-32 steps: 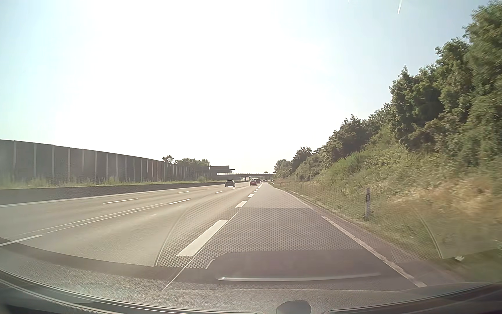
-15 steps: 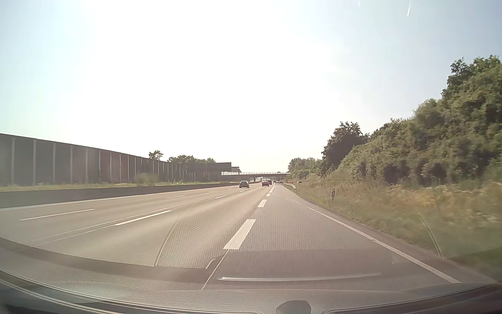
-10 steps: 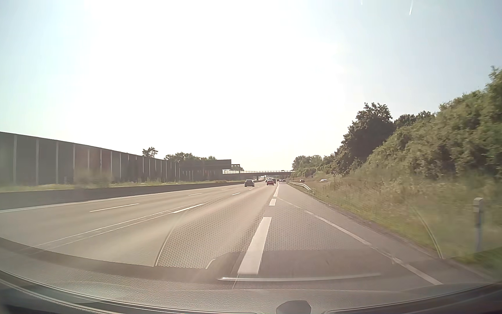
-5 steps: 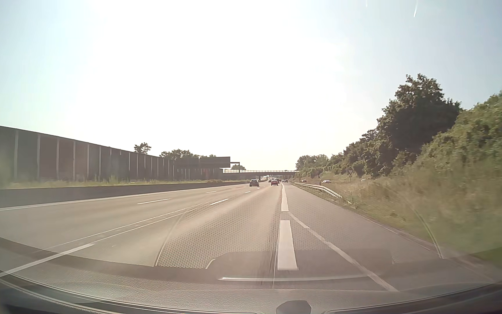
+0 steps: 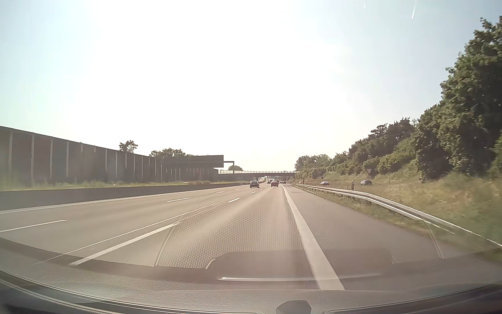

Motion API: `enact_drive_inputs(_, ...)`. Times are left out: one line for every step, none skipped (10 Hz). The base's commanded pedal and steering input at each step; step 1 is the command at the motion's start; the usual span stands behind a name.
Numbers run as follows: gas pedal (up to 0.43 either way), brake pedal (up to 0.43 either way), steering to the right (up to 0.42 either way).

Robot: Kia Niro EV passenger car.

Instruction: Follow the waypoints while adhering to traffic rules and regulations

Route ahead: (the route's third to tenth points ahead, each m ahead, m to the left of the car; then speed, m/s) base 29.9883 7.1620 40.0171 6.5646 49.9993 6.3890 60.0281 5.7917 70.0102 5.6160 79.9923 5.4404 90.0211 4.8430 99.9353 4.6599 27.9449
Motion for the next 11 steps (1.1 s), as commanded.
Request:
enact_drive_inputs(0.311,0.024,0.005)
enact_drive_inputs(0.287,0.024,0.005)
enact_drive_inputs(0.268,0.024,0.005)
enact_drive_inputs(0.248,0.024,0.005)
enact_drive_inputs(0.228,0.024,0.004)
enact_drive_inputs(0.209,0.024,0.003)
enact_drive_inputs(0.197,0.024,0.003)
enact_drive_inputs(0.197,0.024,0.003)
enact_drive_inputs(0.189,0.024,0.002)
enact_drive_inputs(0.189,0.024,0.003)
enact_drive_inputs(0.189,0.024,0.002)
